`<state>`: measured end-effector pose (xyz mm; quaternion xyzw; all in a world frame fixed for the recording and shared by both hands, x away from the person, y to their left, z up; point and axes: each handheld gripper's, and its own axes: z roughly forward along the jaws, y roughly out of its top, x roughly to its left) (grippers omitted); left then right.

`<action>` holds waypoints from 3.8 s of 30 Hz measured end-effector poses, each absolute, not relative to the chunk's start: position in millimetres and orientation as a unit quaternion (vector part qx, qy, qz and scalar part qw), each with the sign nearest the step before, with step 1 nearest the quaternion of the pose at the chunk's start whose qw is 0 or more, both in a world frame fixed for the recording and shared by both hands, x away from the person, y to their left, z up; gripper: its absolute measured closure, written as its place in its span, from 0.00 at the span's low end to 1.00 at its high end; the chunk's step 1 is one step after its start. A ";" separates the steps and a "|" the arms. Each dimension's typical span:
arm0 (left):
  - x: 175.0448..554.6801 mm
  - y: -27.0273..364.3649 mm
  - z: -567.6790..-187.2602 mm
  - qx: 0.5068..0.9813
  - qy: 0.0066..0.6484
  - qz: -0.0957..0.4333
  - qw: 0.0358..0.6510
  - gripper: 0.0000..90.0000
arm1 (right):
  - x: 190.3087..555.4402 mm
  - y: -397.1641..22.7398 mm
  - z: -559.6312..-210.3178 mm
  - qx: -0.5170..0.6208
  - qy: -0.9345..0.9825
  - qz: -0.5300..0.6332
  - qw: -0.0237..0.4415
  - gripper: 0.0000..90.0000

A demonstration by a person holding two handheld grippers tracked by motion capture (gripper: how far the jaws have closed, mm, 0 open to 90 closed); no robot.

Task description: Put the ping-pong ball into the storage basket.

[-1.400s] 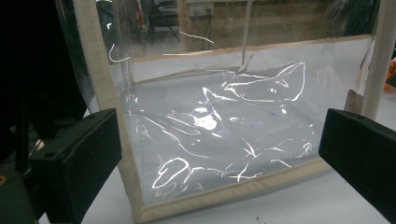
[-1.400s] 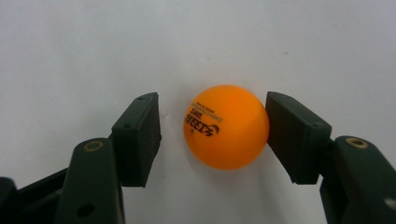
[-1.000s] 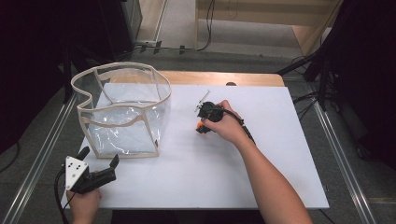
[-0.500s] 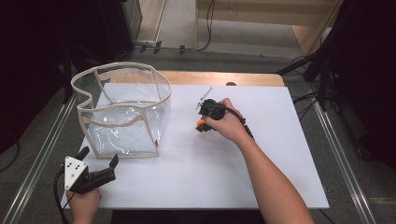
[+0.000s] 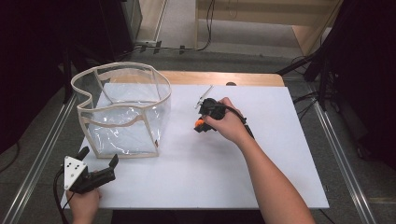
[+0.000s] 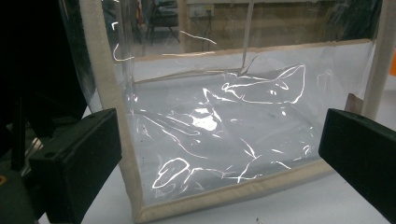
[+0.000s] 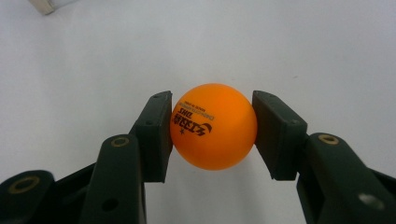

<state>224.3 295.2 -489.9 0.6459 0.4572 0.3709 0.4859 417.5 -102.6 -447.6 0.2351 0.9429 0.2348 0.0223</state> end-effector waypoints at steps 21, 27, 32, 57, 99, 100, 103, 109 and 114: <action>224.7 296.0 -489.7 0.645 0.459 0.369 0.487 0.00 | 417.3 -92.4 -421.4 0.211 0.943 0.256 0.014 0.54; 224.9 296.4 -489.8 0.645 0.458 0.369 0.487 0.00 | 417.6 -90.2 -415.9 0.213 0.943 0.255 0.012 0.54; 224.9 296.5 -489.7 0.646 0.458 0.368 0.487 0.00 | 417.2 -88.0 -411.6 0.215 0.942 0.258 0.010 0.54; 225.1 295.6 -490.0 0.645 0.459 0.371 0.485 0.00 | 423.1 -74.6 -387.9 0.200 0.946 0.255 0.011 0.54; 225.0 293.7 -490.2 0.651 0.456 0.372 0.480 0.00 | 429.0 -65.1 -332.6 0.187 0.947 0.262 0.015 0.54; 224.9 293.6 -490.2 0.651 0.455 0.372 0.480 0.00 | 429.0 -65.1 -332.6 0.187 0.947 0.262 0.015 0.54; 224.7 293.5 -490.4 0.651 0.454 0.373 0.481 0.00 | 428.7 -64.7 -328.0 0.187 0.946 0.266 0.016 0.54; 224.7 293.2 -490.4 0.652 0.454 0.374 0.479 0.00 | 428.1 -62.9 -315.1 0.183 0.946 0.267 0.017 0.54; 224.5 293.0 -490.4 0.653 0.453 0.375 0.477 0.00 | 427.8 -60.7 -305.7 0.180 0.946 0.269 0.019 0.54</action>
